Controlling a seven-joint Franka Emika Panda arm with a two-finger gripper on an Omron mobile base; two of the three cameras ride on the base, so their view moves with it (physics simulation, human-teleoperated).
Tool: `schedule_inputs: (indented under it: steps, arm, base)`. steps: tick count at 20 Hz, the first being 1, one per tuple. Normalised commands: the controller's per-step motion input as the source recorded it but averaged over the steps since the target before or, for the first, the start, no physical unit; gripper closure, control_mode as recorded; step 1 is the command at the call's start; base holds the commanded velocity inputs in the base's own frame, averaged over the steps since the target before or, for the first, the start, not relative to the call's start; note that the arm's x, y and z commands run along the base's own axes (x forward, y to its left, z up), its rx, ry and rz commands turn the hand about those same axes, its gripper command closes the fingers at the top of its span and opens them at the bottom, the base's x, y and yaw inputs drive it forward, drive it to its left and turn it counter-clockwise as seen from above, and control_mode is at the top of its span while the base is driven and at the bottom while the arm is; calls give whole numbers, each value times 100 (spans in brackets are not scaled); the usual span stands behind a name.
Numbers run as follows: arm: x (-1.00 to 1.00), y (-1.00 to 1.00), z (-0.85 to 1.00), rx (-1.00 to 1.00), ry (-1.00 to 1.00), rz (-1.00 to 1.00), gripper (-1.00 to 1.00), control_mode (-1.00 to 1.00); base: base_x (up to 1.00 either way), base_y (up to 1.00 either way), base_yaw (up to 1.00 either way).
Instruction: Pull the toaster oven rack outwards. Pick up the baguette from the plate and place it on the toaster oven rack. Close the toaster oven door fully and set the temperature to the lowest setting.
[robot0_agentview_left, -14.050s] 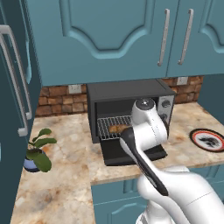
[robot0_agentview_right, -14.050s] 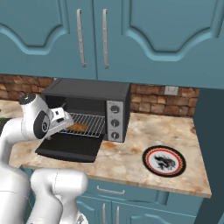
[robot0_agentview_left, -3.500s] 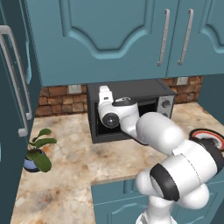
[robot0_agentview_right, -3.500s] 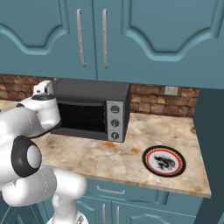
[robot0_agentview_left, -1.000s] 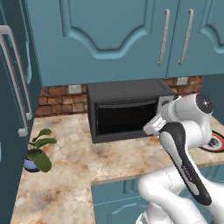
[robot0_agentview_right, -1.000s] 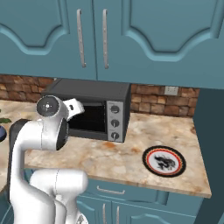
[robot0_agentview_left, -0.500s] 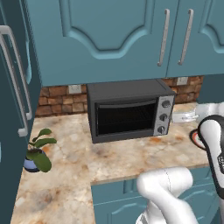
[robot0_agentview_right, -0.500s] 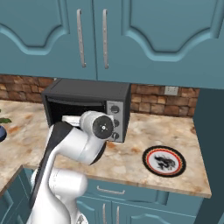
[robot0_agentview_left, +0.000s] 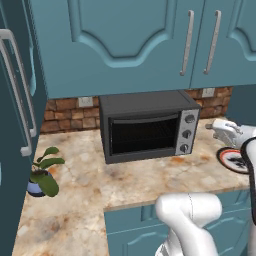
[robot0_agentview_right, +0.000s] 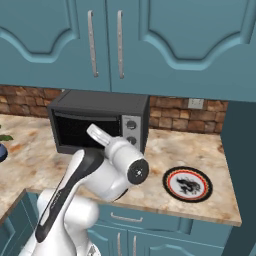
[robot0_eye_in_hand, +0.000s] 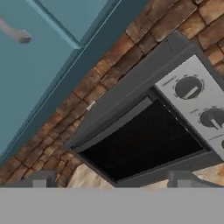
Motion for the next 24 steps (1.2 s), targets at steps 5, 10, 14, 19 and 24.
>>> schedule_inputs:
  steps: [5, 10, 14, 19, 24]
  arm:
    - [5, -31, 1, 51, 16, -7, -100, -100]
    - [40, -9, 0, 36, 4, -1, -100, -100]
    - [50, 0, 0, 16, 0, 0, -100, -100]
    - [38, 0, -6, 1, 0, -2, -100, -100]
    - [33, -11, -11, 0, 0, -4, -100, -100]
  base:
    - [0, 0, 0]
    - [0, 0, 0]
    - [0, 0, 0]
    - [0, 0, 0]
    - [0, 0, 0]
